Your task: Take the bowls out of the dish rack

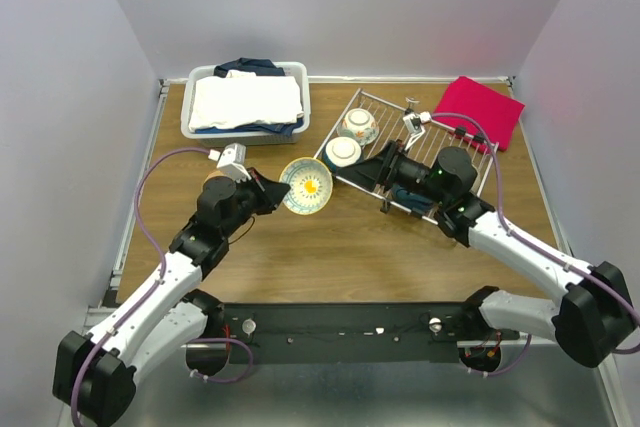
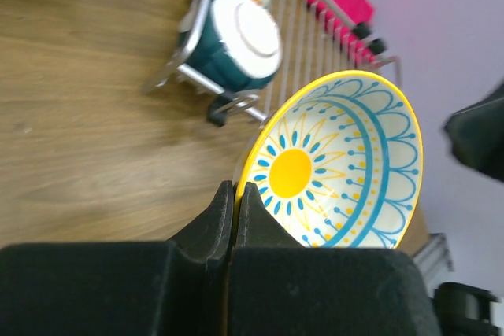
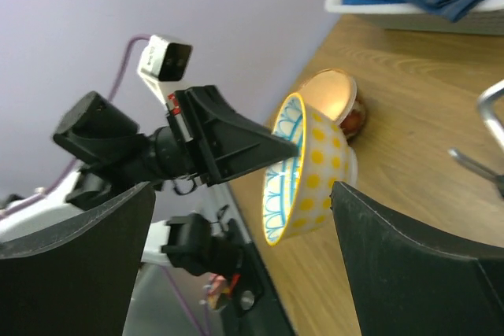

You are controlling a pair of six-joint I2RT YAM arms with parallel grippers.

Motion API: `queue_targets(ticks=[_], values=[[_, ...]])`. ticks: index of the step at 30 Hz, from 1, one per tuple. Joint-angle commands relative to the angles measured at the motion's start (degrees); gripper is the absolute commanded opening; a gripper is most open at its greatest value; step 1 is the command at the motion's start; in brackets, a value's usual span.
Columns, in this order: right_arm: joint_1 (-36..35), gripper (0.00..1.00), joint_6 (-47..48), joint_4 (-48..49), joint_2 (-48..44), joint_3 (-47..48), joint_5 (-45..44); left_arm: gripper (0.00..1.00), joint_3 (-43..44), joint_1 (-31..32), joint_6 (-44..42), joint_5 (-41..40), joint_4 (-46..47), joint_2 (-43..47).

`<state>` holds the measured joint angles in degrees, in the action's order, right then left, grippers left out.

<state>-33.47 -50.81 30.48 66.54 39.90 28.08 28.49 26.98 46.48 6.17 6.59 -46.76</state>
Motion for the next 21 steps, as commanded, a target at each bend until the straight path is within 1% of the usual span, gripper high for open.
queue_targets(ticks=[1,2,3,5,7,10,14,19,21], values=[[-0.2,1.00,14.8,-16.9,-3.0,5.4,-7.4,0.00,4.3,-0.2,-8.6,-8.7,-13.3,2.4],[-0.2,1.00,16.2,-20.8,-3.2,5.9,-8.6,0.00,4.6,-0.2,-9.6,-9.3,-16.0,2.1],[-0.2,1.00,18.5,-22.5,-3.4,6.4,-9.7,0.00,4.7,-0.2,-9.9,-9.9,-17.1,1.9],[-0.2,1.00,20.4,-26.1,-3.8,7.4,-12.6,0.00,4.5,-0.2,-10.2,-10.9,-19.1,0.4],[-0.1,1.00,22.1,-27.5,-4.1,7.6,-14.5,0.00,4.1,-0.2,-9.8,-11.4,-19.3,-1.6],[-0.2,1.00,22.9,-28.8,-4.3,7.4,-15.8,0.00,3.6,-0.2,-8.3,-11.8,-18.3,-5.5],[-0.2,1.00,23.4,-29.5,-4.4,7.0,-15.9,0.00,3.0,-0.2,-6.1,-12.3,-14.2,-11.0],[-0.2,1.00,24.4,-30.3,-5.2,6.9,-16.6,0.00,2.4,-0.2,-4.3,-15.3,-9.9,-17.1],[-0.2,1.00,24.9,-32.4,-5.6,6.7,-17.0,0.00,2.1,-0.4,-3.9,-15.8,-8.8,-18.6]])
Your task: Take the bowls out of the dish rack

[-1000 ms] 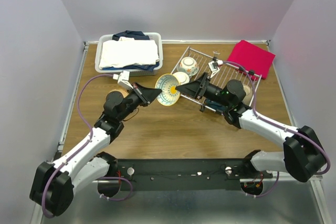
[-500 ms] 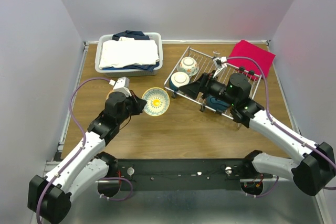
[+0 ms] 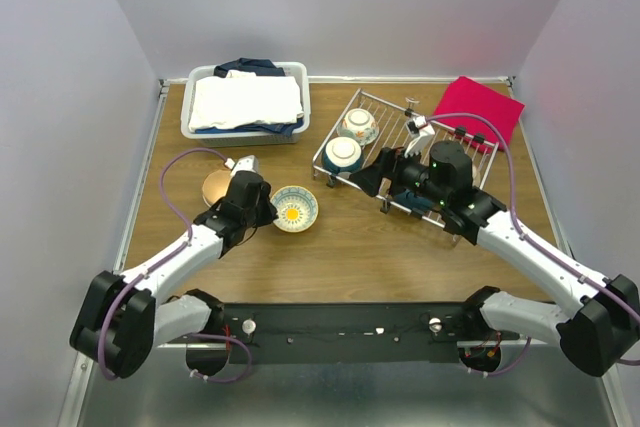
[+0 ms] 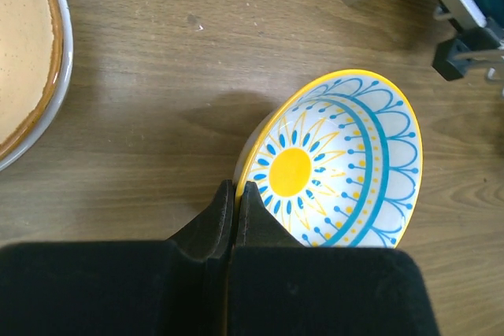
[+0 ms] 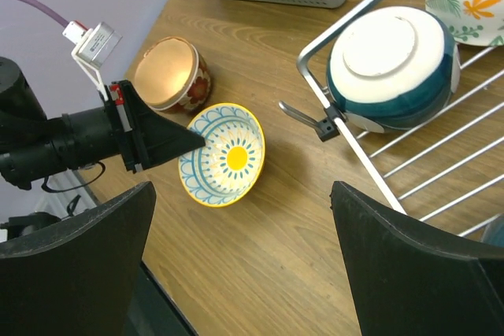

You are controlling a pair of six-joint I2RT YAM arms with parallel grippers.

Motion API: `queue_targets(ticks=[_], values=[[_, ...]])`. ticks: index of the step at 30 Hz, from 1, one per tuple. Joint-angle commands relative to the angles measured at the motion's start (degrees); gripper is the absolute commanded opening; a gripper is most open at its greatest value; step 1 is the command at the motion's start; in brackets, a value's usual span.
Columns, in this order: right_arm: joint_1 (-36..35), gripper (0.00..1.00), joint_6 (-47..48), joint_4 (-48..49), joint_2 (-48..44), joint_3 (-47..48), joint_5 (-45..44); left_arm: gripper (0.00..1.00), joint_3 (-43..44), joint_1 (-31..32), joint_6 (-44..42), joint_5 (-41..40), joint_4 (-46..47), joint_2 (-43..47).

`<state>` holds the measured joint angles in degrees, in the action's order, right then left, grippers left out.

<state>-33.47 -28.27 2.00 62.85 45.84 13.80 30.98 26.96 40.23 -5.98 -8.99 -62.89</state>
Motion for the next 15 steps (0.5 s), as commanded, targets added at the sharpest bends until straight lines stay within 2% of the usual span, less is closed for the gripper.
queue_targets(ticks=[1,7,8,9,11,12,15], values=[[-0.1,1.00,2.5,-4.1,-2.4,0.5,-3.0,0.00,-0.7,-0.6,2.7,-4.0,7.1,-3.2],[-0.2,1.00,3.5,-6.4,-3.9,-0.4,-4.9,0.01,-3.8,-1.9,5.4,-5.0,8.6,-4.3],[-0.2,1.00,3.5,-6.7,-4.0,-0.6,-5.2,0.06,-4.1,-2.0,5.5,-5.4,8.7,-4.0],[-0.2,1.00,3.7,-6.7,-4.1,-0.8,-5.5,0.18,-4.3,-2.0,5.4,-5.4,8.6,-3.6],[-0.1,1.00,3.6,-6.7,-4.1,-0.9,-6.2,0.30,-4.4,-2.1,4.9,-5.6,8.4,-2.9],[-0.2,1.00,3.1,-6.7,-3.8,-0.9,-6.7,0.41,-4.3,-2.1,4.6,-5.6,8.0,-2.6],[-0.1,1.00,1.7,-6.8,-2.7,-0.4,-8.9,0.55,-3.4,-2.1,4.1,-5.9,6.0,-1.1]])
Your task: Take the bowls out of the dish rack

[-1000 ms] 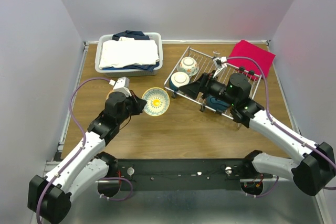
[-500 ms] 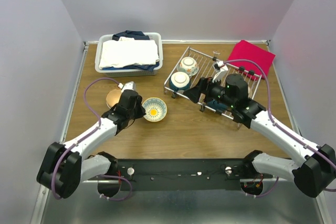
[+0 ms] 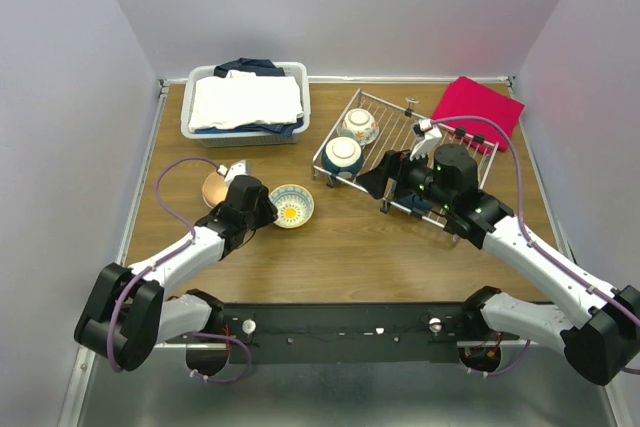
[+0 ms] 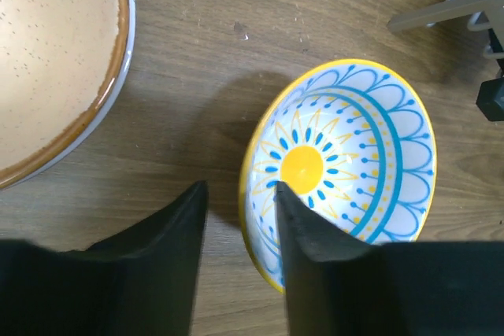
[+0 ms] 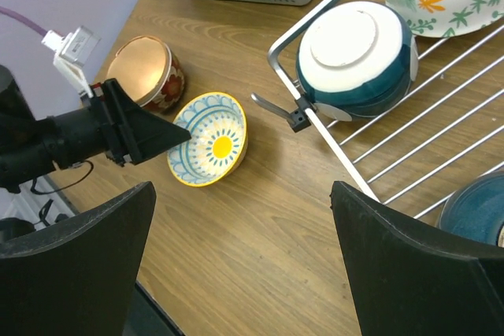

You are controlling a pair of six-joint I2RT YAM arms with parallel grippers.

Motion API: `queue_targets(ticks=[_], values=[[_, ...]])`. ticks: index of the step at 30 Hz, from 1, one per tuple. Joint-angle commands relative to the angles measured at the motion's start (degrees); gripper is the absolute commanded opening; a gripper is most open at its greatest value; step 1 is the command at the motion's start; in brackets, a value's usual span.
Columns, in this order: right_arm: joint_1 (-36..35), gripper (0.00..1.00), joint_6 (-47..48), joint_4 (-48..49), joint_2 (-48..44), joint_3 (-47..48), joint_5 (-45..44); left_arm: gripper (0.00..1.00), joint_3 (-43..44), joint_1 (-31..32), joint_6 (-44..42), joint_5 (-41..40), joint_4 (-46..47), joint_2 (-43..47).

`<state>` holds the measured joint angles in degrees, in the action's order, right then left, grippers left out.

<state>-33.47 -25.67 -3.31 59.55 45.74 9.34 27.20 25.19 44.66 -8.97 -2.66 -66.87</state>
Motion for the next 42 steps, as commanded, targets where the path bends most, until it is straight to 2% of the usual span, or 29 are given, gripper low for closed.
queue_targets(ticks=[1,2,3,5,6,12,14,18,22,28,36,42], values=[[-0.1,1.00,-1.7,-1.4,0.9,-0.1,-6.2,0.59,0.7,-0.3,-1.0,-3.0,-0.9,3.3],[-0.1,1.00,-2.3,-1.1,1.1,0.0,-7.2,0.61,1.2,-0.3,-1.3,-3.0,-2.3,4.7],[-0.1,1.00,-2.8,-0.7,1.4,0.1,-8.1,0.69,1.4,-0.3,-1.8,-3.0,-3.0,5.5],[-0.1,1.00,-2.6,-0.3,2.8,1.3,-9.0,0.75,2.7,-0.3,-3.2,-3.3,-4.7,8.2],[0.0,1.00,-2.5,-0.4,3.8,1.9,-10.6,0.82,3.2,-0.3,-3.7,-3.4,-6.8,9.2],[1.6,1.00,-2.1,-0.4,12.1,8.0,-10.9,0.95,7.1,-0.2,-10.0,-4.1,-15.5,18.4],[1.8,1.00,0.0,-0.8,15.7,11.2,-11.0,0.95,7.9,-0.2,-12.1,-4.4,-17.4,22.3],[2.4,1.00,11.3,-2.8,22.2,17.5,-11.7,0.96,8.7,-0.2,-17.9,-6.1,-21.6,29.4],[4.3,1.00,14.6,-4.0,27.8,23.2,-14.2,0.97,7.7,-0.3,-22.7,-7.5,-23.4,35.7],[5.9,1.00,18.9,-4.1,38.1,32.3,-19.2,0.99,4.1,-0.3,-22.8,-6.8,-22.3,43.5],[7.1,1.00,16.9,-5.2,49.7,40.4,-28.2,0.99,3.6,-0.3,-24.9,-8.8,-20.6,46.0],[7.8,1.00,14.7,-4.9,55.4,42.7,-32.4,0.99,3.6,-0.3,-25.2,-9.3,-20.7,45.8]])
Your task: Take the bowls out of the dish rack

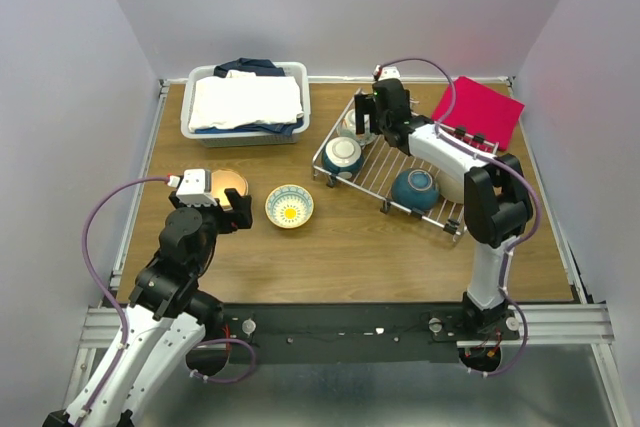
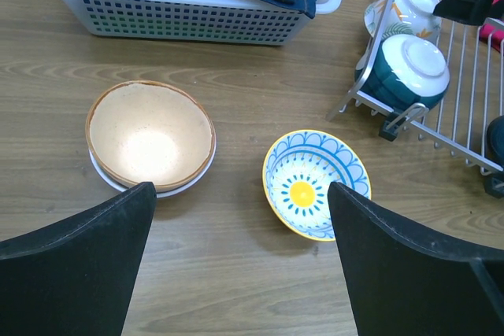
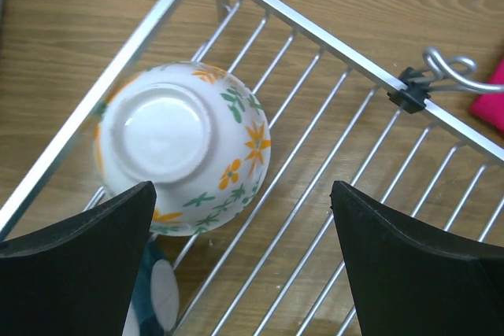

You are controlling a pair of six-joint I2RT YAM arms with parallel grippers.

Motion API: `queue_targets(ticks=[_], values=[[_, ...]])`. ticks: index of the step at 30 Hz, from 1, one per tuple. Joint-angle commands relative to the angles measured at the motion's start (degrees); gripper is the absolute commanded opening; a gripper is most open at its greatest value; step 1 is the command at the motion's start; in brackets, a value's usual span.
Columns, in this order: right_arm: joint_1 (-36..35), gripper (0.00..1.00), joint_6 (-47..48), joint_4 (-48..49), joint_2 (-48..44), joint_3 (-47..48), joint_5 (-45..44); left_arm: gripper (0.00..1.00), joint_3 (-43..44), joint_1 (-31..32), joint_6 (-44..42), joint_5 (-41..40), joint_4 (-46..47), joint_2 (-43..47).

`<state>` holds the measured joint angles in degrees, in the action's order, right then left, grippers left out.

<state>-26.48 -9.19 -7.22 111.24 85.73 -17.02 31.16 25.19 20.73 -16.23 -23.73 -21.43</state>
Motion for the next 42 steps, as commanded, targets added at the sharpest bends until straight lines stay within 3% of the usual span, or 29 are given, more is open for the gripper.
queue_targets(ticks=[1,9,16,24,33,42], values=[[1.0,1.00,-2.4,-1.0,4.3,2.9,-6.6,0.99,-0.3,-0.3,-1.2,-2.1,0.4,0.4],[3.8,1.00,-4.7,-1.9,3.8,-1.1,-10.0,0.99,-0.4,-0.3,-1.6,-1.6,0.8,-0.1],[4.9,0.99,-3.1,-0.9,-1.4,-5.0,-7.2,0.99,-0.4,-0.3,-1.6,-0.8,1.0,-0.5],[4.8,0.99,-4.9,1.2,-0.9,1.2,-2.8,0.99,-0.4,-0.3,-1.6,-0.6,1.1,-0.6],[4.8,0.99,-4.8,-0.1,8.5,10.1,-0.7,0.99,-0.5,-0.3,-1.6,-0.9,1.0,-0.5],[4.9,0.99,-3.9,-0.8,10.7,9.1,-1.3,0.99,-0.5,-0.3,-1.5,-1.2,1.0,-0.4]])
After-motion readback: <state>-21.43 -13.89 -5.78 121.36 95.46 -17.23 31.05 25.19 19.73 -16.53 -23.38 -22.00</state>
